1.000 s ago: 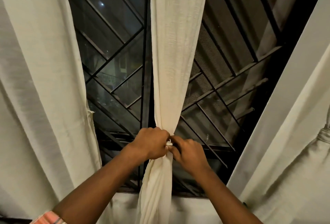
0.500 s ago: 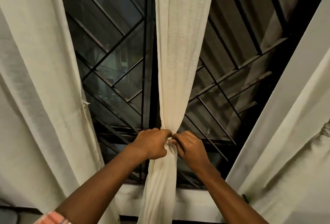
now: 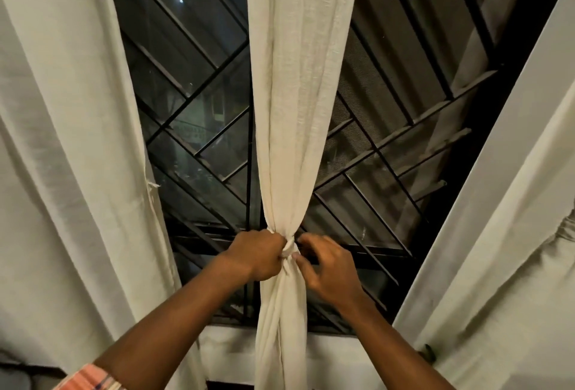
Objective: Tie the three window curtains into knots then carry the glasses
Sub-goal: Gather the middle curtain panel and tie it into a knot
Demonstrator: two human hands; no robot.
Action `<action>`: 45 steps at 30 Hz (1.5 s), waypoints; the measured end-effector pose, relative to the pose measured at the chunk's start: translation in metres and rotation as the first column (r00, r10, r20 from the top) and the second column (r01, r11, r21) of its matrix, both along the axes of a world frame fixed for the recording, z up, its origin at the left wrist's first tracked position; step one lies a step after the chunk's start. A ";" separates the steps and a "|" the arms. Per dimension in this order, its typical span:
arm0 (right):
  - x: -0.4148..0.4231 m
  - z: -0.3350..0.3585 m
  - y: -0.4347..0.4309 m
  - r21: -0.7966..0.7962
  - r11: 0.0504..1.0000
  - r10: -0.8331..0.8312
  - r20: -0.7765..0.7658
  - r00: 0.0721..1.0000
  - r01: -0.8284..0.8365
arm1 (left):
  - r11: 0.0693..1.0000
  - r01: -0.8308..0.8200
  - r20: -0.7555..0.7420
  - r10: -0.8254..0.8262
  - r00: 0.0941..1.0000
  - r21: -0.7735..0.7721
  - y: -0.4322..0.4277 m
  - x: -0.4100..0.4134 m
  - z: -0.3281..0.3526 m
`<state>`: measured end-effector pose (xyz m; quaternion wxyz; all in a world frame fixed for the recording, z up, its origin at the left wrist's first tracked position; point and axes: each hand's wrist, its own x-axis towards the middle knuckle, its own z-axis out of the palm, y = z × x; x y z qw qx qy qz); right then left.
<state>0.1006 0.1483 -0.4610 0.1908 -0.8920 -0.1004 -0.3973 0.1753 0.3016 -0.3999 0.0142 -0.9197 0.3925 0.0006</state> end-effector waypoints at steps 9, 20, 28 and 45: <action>0.017 0.011 0.000 -0.236 0.966 -0.120 -0.056 0.991 0.104 | 0.983 0.139 0.450 -0.070 0.890 -0.123 0.008 -0.008 -0.008; 0.039 0.016 -0.019 0.287 0.956 0.158 -0.327 0.932 -0.061 | 0.422 -0.376 -0.430 -0.036 0.902 -0.825 0.022 -0.001 -0.121; 0.022 -0.035 0.028 0.334 0.926 -0.146 -0.113 0.983 0.176 | 0.521 -0.408 -0.512 -0.067 0.856 -0.749 0.001 0.020 -0.153; 0.052 -0.125 0.038 0.519 0.743 -0.093 -0.546 0.833 0.423 | 0.485 -0.227 -0.205 0.097 0.974 -0.845 0.019 0.050 -0.196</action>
